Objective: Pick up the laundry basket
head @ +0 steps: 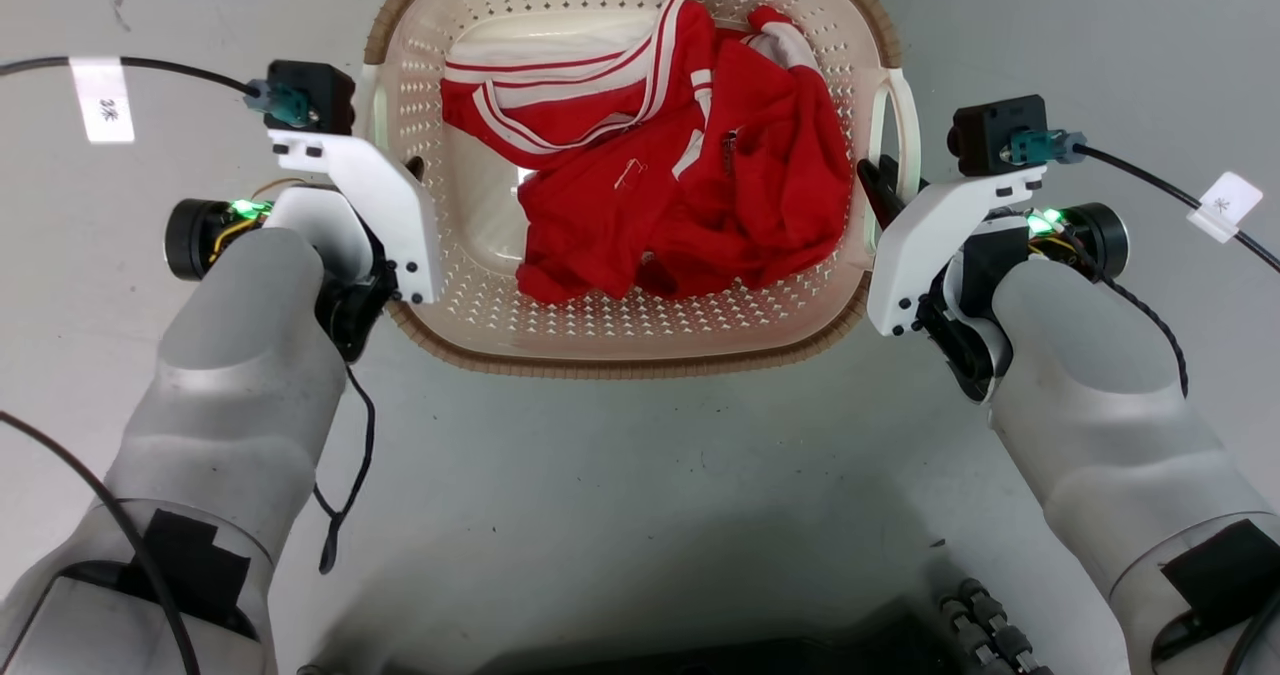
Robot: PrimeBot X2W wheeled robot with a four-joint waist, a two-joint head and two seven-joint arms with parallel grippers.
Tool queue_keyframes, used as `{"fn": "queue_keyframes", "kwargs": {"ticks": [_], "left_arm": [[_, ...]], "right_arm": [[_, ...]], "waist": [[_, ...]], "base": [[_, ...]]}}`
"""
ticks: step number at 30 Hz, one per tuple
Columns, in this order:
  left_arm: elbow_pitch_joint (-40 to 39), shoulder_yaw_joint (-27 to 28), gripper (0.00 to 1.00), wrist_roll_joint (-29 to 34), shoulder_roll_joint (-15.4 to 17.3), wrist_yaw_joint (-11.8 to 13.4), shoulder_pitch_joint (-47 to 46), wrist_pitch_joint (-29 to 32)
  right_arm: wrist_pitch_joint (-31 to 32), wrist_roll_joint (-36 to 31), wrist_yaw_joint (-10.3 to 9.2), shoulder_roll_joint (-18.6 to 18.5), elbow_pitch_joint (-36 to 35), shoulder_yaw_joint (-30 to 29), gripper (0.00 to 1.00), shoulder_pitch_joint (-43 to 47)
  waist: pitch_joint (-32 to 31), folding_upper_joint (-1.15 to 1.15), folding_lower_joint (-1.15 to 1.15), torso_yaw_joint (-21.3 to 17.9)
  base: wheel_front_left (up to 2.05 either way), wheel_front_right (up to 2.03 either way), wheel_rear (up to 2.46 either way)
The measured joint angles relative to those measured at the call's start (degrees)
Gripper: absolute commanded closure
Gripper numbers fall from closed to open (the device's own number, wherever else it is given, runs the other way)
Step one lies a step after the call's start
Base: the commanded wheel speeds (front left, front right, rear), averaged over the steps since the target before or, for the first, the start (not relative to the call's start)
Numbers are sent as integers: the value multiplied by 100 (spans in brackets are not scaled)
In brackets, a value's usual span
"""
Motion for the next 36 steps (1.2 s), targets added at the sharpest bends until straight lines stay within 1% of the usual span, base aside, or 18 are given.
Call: {"fn": "queue_keyframes", "kwargs": {"ticks": [5, 11, 20, 28, 36], "left_arm": [[16, -183, 100, -250, -32, 1, 46, 135], [70, -459, 100, -691, -178, 16, 328, 485], [111, -761, 100, -1316, -311, 36, 693, 1074], [147, -975, 100, -1804, -333, 40, 1012, 1697], [223, -1132, 100, -2169, -341, 40, 1294, 2252]], "right_arm": [[86, 256, -2, -73, 25, 253, 100, 31], [447, 695, -2, -221, 57, 613, 100, 249], [1092, 1263, -2, -416, 27, 1081, 100, 482], [1781, 1739, -2, -559, -45, 1434, 100, 742], [2415, 2145, -1, -591, 19, 1633, 100, 932]], "waist": [[-122, 0, 0, 21], [-554, 0, 0, 90], [-1511, 0, 0, 221], [-2436, 0, -1, 336], [-3321, 0, -1, 408]], "base": [[0, 0, 0], [0, 0, 0], [0, 0, 0], [0, 0, 0], [0, 0, 0]]}}
